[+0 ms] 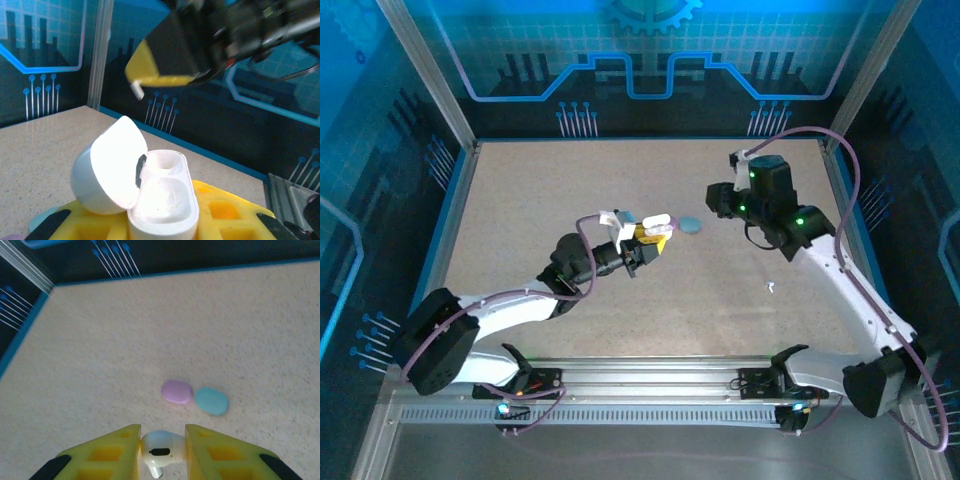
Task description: Insert the wireless bluetooth earbuds into the charging case
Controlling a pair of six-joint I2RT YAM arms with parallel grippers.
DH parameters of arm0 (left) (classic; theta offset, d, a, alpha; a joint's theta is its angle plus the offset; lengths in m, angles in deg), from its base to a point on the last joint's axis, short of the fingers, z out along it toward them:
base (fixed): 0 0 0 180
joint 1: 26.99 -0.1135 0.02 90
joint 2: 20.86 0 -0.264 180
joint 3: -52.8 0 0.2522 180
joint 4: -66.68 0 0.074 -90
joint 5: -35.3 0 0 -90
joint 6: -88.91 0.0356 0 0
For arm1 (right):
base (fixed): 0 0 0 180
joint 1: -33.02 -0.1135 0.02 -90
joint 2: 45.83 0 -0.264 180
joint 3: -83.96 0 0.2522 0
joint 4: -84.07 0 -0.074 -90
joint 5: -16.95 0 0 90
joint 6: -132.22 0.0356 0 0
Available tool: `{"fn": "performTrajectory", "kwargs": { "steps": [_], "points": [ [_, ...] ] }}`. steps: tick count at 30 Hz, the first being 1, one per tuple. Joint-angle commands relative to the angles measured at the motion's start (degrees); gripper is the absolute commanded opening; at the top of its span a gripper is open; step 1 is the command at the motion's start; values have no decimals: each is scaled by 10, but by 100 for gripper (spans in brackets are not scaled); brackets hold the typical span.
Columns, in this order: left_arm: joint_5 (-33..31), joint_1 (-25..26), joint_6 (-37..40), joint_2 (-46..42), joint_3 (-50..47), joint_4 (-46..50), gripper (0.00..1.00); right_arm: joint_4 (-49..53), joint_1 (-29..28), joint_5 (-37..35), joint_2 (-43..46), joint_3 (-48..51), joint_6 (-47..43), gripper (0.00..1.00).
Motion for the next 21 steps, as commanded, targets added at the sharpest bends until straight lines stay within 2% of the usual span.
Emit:
{"fn": "performTrajectory", "kwargs": {
  "steps": [1, 4, 9, 21],
  "points": [
    [-70, 15, -1, 21, 22, -59, 22, -53, -17, -6, 28, 14, 20, 28],
    [-103, 26, -1, 39, 27, -82, 22, -74, -25, 9, 48, 23, 31, 28],
    [-124, 40, 7, 65, 41, -108, 22, -146, -45, 68, 72, 53, 40, 29],
    [-155, 56, 37, 89, 53, -162, 22, -191, -126, 87, 52, 62, 21, 29]
  ]
}}
